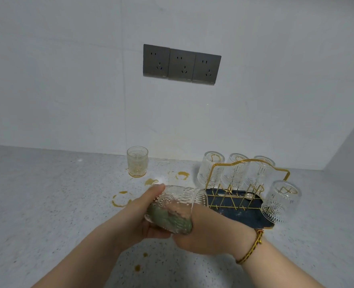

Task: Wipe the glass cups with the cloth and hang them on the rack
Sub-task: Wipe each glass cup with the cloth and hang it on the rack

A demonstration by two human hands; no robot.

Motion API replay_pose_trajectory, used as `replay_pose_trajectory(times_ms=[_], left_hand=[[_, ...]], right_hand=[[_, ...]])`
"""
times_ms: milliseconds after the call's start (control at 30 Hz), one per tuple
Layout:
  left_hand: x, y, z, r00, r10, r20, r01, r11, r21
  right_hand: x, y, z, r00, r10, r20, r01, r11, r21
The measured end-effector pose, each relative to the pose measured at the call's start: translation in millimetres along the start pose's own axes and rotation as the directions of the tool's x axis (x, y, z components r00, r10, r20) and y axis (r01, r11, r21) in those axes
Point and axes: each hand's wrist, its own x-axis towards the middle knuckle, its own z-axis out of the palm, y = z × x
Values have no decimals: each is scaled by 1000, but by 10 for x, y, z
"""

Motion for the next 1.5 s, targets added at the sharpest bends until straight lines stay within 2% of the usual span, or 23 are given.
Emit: replay_pose_trajectory(times_ms=[100,167,233,300,400,433,467,567,600,667,733,800,900,967,1033,1067,1100,1167,1233,1300,1367,1433,1500], left_hand=[[-8,-14,-65,991,98,93,-93,994,-60],[-1,-16,-97,978,183,100,-177,982,-68],[33,-38,-133,962,262,70,-258,964,-63],[36,-45,-116,953,300,49,-296,953,-68],[-6,2,-49,968,249,5,-249,968,-42],[-7,9,-33,980,198,-7,-198,980,-29],[-15,7,-26,989,148,-15,-148,989,-25],[-24,3,-31,995,100,-9,-100,994,-43],[-26,1,-46,993,120,13,-119,992,-35],[-18,-6,-98,985,156,70,-154,988,-27],[-5,-2,-148,980,164,113,-157,985,-69],[31,-2,-212,969,197,149,-183,978,-100],[45,-3,-260,949,295,110,-280,950,-136],[19,9,-191,940,335,62,-327,939,-103],[-4,14,-108,961,277,6,-275,955,-113],[-2,4,-83,976,216,-11,-216,971,-108],[1,-2,-84,988,151,-12,-152,984,-92],[-22,-14,-110,997,80,18,-78,994,-76],[-53,-22,-157,989,126,80,-118,988,-97],[-61,-22,-221,972,198,128,-186,978,-97],[-58,-14,-248,962,242,130,-230,968,-97],[-82,18,-185,958,269,100,-258,960,-109],[-95,37,-130,974,220,47,-212,967,-144]], right_hand=[[11,4,-91,983,183,13,-161,824,544],[4,68,-116,946,287,147,-229,277,933],[15,92,-41,931,331,151,-166,17,986],[17,-30,-31,933,341,117,-161,104,982],[32,-60,14,960,246,-134,-118,789,603],[33,-59,35,974,140,-177,-56,910,411],[48,-43,48,988,8,-154,21,983,183],[68,-69,38,993,114,-38,-93,927,364],[38,-76,12,981,195,-7,-162,834,527],[15,-1,-14,931,352,102,-250,407,878],[38,74,2,901,401,165,-189,21,982],[54,42,14,901,404,158,-143,-67,987],[53,-10,-10,918,367,150,-145,-41,989],[48,-20,-3,931,362,38,-166,328,930],[47,-8,61,958,222,-182,-98,849,518],[51,32,115,964,93,-251,-11,950,311],[69,55,150,968,50,-247,6,975,220],[80,-22,145,958,237,-161,-131,864,486],[81,-17,43,911,413,-25,-251,599,760],[51,17,-33,922,357,148,-256,277,926],[12,5,-48,916,380,126,-189,133,973],[-14,-53,-31,929,366,60,-226,429,875],[5,-88,62,967,207,-149,-122,890,439]])
